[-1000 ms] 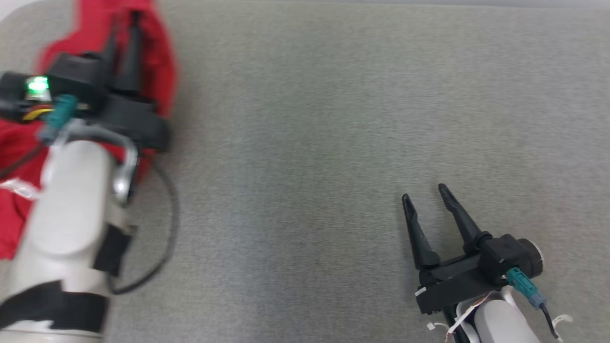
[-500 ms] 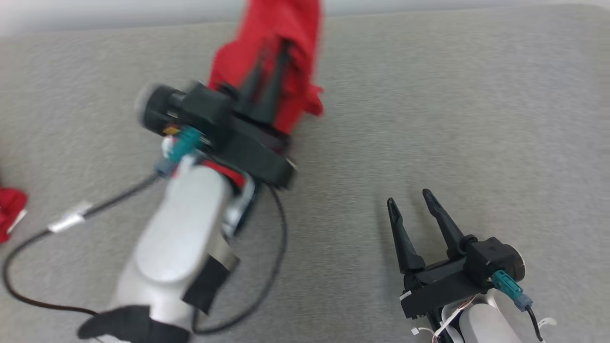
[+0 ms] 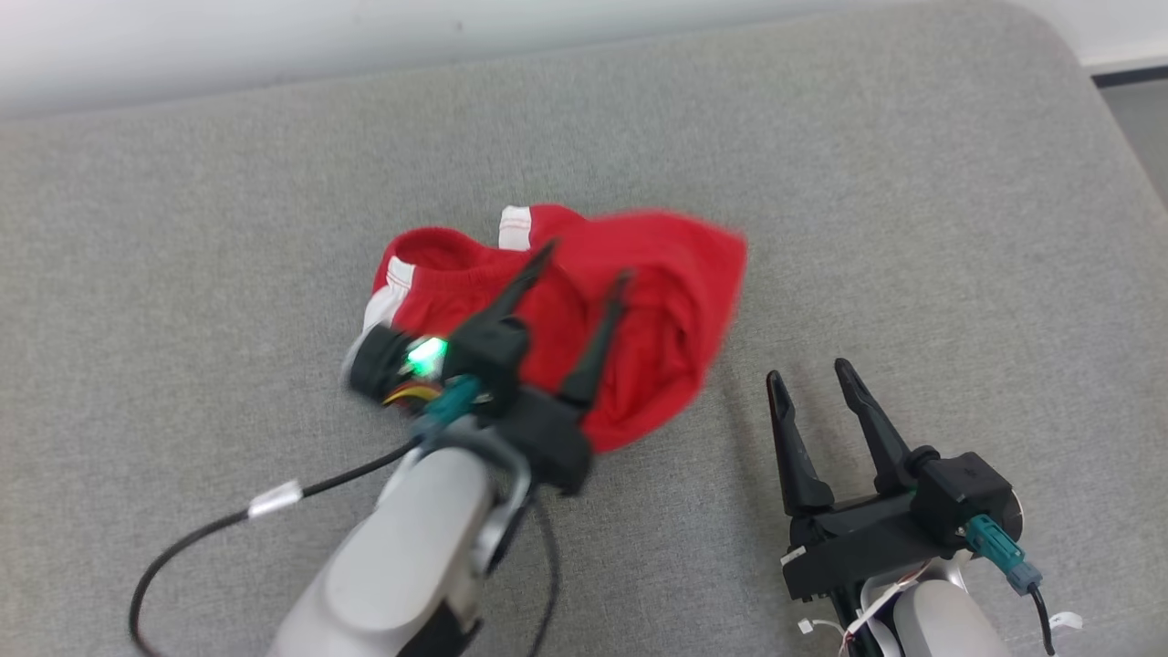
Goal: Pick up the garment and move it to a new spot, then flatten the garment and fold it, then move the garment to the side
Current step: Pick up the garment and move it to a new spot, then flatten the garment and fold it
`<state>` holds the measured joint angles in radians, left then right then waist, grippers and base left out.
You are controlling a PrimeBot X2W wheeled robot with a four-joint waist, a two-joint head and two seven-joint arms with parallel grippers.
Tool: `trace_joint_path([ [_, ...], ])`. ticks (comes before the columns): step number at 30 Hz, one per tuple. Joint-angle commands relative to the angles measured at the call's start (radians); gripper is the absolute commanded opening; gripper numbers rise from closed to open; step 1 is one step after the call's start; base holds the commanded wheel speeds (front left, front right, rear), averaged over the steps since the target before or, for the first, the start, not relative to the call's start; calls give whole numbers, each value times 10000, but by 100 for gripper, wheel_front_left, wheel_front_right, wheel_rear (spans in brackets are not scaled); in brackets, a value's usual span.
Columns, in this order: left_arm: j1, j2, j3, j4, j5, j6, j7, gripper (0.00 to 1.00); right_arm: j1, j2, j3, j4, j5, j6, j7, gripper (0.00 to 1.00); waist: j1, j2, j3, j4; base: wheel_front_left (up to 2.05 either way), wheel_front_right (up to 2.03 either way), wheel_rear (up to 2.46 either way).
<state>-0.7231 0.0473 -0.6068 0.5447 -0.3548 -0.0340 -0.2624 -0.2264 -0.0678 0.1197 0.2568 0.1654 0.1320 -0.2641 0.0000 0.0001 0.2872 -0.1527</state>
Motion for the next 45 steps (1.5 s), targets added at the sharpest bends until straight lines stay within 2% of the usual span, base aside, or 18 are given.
trace_joint_path([
  [1, 308, 93, 325, 144, 203, 105, -38, 100, 91, 69, -52, -20, -30, -23, -5, 100, 0, -1, -235, -20, 0, 0, 0],
  [7, 1633, 404, 1790, 1, 634, 406, -38, 100, 355, 111, -157, 28, -25, -23, -5, 100, 0, -1, -817, 174, 0, 0, 0],
  [14, 3606, 681, 3700, -1118, 1260, 762, -38, 100, 652, 129, -182, 66, -52, -23, -5, 100, 0, -1, -1539, 478, 0, 0, 0],
  [25, 6422, 513, 5850, -2446, 2108, 755, -38, 100, 1260, 157, -268, 238, -100, -23, -5, 100, 0, -1, -2476, 897, 0, 0, 0],
  [32, 7715, 267, 6586, -3250, 2392, 847, -38, 100, 1465, 157, -189, 317, -100, -23, -5, 100, 0, -1, -2697, 864, 0, 0, 0],
  [35, 8172, 162, 6793, -3304, 2493, 729, -38, 100, 1485, 137, -211, 347, -122, -23, -5, 100, 0, -1, -2759, 836, 0, 0, 0],
  [45, 8139, 32, 6755, -3244, 2580, 483, -38, 100, 1326, 80, -350, 414, -273, -23, -5, 100, 0, -1, -2535, 1034, 0, 0, 0],
])
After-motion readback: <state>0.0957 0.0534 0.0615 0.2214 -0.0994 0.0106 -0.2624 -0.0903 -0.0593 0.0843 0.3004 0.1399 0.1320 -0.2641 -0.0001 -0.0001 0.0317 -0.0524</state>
